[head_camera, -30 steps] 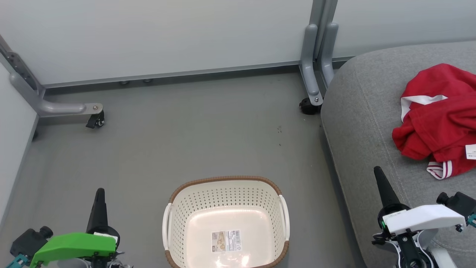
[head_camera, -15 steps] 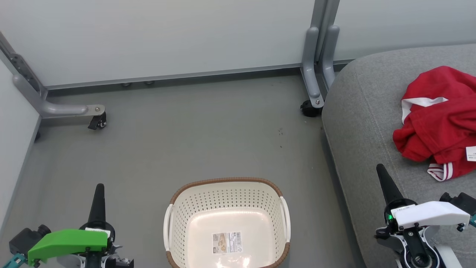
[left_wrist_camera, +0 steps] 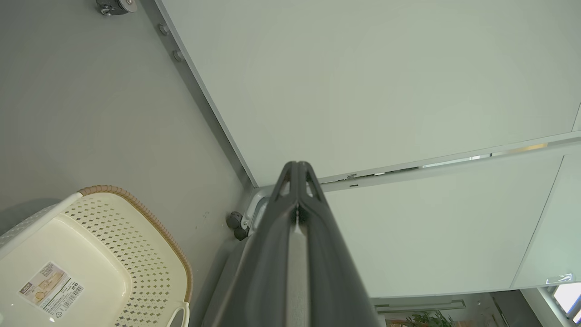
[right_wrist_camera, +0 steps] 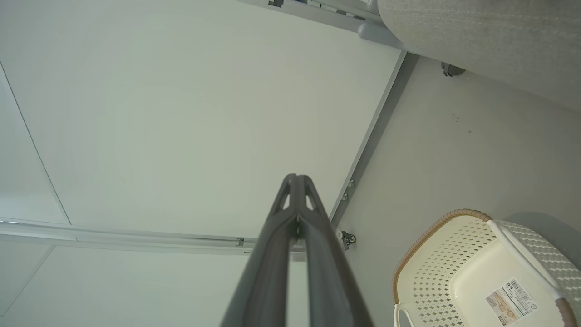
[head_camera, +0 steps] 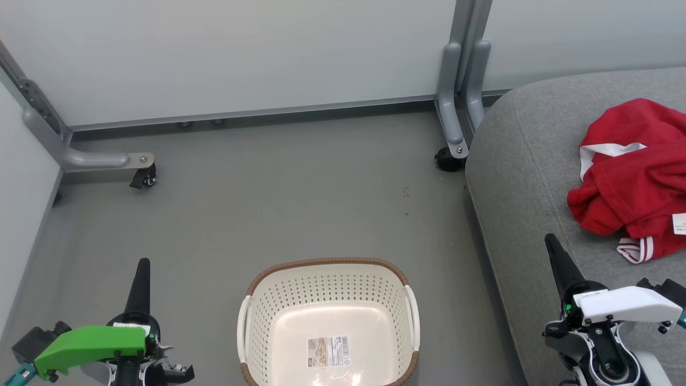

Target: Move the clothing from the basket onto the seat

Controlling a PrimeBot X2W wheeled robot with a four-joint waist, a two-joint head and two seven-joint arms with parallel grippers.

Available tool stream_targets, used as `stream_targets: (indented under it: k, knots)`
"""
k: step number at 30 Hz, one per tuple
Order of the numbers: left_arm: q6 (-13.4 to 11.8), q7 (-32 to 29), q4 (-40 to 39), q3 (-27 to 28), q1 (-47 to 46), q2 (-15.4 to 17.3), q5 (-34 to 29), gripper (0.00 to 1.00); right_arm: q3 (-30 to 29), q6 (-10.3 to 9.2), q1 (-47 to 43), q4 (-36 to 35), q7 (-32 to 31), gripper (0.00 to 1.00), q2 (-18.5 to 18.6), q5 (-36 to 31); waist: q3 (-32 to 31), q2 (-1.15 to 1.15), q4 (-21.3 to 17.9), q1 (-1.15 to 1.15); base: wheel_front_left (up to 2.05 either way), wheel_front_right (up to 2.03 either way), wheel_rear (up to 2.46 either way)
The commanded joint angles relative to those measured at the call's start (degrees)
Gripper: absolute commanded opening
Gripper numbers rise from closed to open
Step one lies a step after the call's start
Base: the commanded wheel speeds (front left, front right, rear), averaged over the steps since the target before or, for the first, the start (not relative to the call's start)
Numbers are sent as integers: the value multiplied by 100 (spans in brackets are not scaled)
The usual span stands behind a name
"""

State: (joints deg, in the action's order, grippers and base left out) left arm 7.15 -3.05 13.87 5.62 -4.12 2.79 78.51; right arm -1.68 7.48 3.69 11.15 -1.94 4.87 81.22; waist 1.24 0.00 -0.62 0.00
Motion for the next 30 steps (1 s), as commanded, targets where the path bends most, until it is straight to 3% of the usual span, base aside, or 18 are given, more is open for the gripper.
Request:
stream_targets:
  k: [1, 30]
  knots:
    - [43, -45, -9, 35, -119, 18, 141, 0, -36, 2, 77, 12, -29, 0, 28, 135, -5, 0, 3, 0, 0, 0, 0]
    - [47, -346, 24, 101, -256, 17, 1361, 0, -234, 2, 257, 277, -259, 0, -9, 1294, -100, 0, 58, 0, 0, 0, 0]
